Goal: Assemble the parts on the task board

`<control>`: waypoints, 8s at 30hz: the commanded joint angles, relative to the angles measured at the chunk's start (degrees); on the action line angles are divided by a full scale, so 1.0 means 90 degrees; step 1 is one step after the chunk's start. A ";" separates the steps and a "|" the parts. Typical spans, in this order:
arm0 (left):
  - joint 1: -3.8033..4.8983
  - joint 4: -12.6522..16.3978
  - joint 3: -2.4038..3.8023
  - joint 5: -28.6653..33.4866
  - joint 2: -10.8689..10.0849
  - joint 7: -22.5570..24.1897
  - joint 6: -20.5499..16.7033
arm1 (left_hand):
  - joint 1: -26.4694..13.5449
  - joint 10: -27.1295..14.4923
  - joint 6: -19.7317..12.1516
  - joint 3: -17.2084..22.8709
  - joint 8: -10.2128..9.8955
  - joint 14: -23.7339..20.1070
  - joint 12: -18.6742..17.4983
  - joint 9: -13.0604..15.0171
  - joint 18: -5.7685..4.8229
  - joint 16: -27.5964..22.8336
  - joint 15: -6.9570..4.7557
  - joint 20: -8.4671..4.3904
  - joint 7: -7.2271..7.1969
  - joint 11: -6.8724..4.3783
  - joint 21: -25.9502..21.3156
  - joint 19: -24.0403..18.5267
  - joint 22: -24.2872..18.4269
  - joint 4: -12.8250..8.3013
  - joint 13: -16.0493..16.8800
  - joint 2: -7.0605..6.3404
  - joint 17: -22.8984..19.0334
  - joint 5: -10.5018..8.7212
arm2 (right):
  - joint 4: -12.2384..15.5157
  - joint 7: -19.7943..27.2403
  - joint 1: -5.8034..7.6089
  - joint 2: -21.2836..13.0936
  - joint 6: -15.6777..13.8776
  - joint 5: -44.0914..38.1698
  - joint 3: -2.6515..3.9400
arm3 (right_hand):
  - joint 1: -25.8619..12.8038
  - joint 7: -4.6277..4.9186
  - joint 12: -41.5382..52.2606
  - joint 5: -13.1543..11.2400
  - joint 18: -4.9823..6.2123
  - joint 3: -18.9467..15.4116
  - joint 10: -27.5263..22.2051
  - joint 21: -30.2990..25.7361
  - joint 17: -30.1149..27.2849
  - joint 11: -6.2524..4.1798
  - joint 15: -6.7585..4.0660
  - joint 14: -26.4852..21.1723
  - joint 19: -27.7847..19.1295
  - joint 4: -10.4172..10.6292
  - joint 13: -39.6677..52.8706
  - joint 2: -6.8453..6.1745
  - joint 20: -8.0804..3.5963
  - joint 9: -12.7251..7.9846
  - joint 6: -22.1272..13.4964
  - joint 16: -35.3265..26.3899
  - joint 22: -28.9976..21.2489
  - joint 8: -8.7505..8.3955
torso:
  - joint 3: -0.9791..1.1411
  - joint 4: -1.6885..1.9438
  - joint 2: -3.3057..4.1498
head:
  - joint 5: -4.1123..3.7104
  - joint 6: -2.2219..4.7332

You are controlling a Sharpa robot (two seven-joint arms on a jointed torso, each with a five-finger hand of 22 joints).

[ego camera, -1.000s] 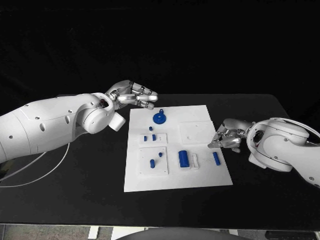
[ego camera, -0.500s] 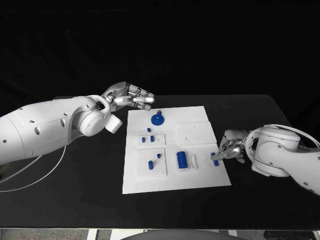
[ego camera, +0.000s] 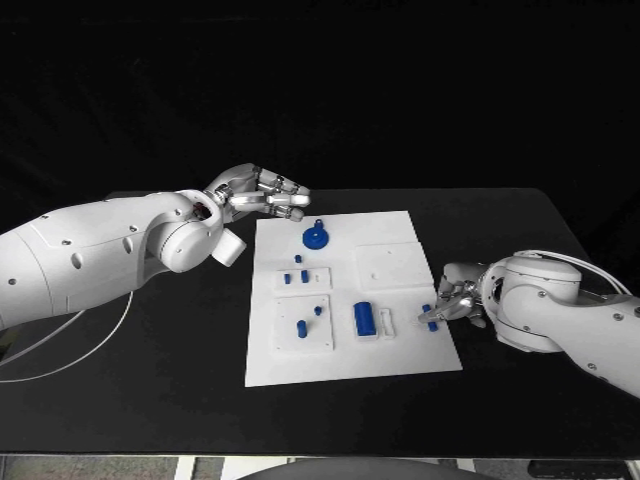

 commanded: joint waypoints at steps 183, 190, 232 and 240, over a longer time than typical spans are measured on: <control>0.0004 0.0046 -0.0029 -0.0029 -0.0025 -0.0180 0.0354 | -0.0002 -0.0053 -0.0035 -0.0092 -0.0018 -0.0051 -0.0013 0.0005 -0.0068 -0.0016 0.0002 0.0007 0.0013 0.0005 -0.0015 -0.0048 0.0001 0.0021 0.0007 0.0231 0.0005 0.0076 | 0.0201 0.0009 -0.0110 0.0542 -0.0999 0.0887 -0.0151 | -0.0890 -0.0172 -0.0140 0.0752 0.0041 0.1300 -0.0007 -0.0161 -0.0244 -0.0195 -0.0084 0.0015 0.0053 -0.1795 -0.0220 0.1053 -0.0051 -0.0815 0.0592 -0.0152 0.0339 -0.0048 | 0.0006 0.0012 0.0005 | 0.0066 -0.0208; 0.0004 0.0044 -0.0030 -0.0032 -0.0023 -0.0178 0.0355 | -0.0002 -0.0053 -0.0035 -0.0092 -0.0018 -0.0051 -0.0013 0.0005 -0.0068 -0.0016 0.0002 0.0007 0.0013 0.0005 -0.0015 -0.0048 0.0001 0.0021 0.0007 0.0231 0.0005 0.0076 | 0.0255 0.0005 -0.0110 0.0513 -0.0992 0.0885 -0.0142 | -0.0942 -0.0171 -0.0167 0.0714 0.0037 0.1355 -0.0015 -0.0185 -0.0264 -0.0193 -0.0087 0.0009 0.0053 -0.1774 -0.0231 0.1041 -0.0059 -0.0808 0.0578 -0.0174 0.0336 -0.0049 | 0.0002 0.0003 0.0001 | 0.0040 -0.0236; 0.0005 0.0054 -0.0034 -0.0043 -0.0013 -0.0179 0.0333 | 0.0017 -0.0049 -0.0030 -0.0104 -0.0018 -0.0052 -0.0013 0.0005 -0.0069 -0.0017 0.0001 0.0007 0.0011 0.0003 -0.0015 -0.0050 0.0001 0.0002 0.0007 0.0237 0.0005 0.0079 | 0.0239 -0.0056 -0.0109 0.0604 -0.0409 0.0950 -0.0125 | -0.0892 -0.0149 -0.0329 -0.0013 -0.0040 0.1044 -0.0041 -0.0448 -0.0270 -0.0178 -0.0095 0.0008 0.0080 -0.0485 -0.0319 0.0200 -0.0116 -0.0938 0.0611 -0.0299 0.0308 -0.0047 | 0.0006 -0.0009 0.0005 | 0.0019 -0.0191; 0.0005 0.0041 -0.0034 -0.0043 -0.0006 -0.0176 0.0341 | 0.0017 -0.0049 -0.0030 -0.0104 -0.0018 -0.0052 -0.0013 0.0005 -0.0069 -0.0017 0.0001 0.0007 0.0011 0.0003 -0.0015 -0.0050 0.0001 0.0002 0.0007 0.0237 0.0005 0.0079 | 0.0257 0.0077 -0.0110 0.0575 -0.0679 0.0883 -0.0124 | -0.1031 -0.0161 -0.0311 -0.0015 -0.0040 0.0517 -0.0021 -0.0390 -0.0241 -0.0179 -0.0092 0.0016 0.0095 -0.0204 -0.0296 0.0101 -0.0118 -0.0940 0.0629 -0.0286 0.0320 -0.0046 | 0.0011 0.0001 0.0006 | 0.0003 -0.0183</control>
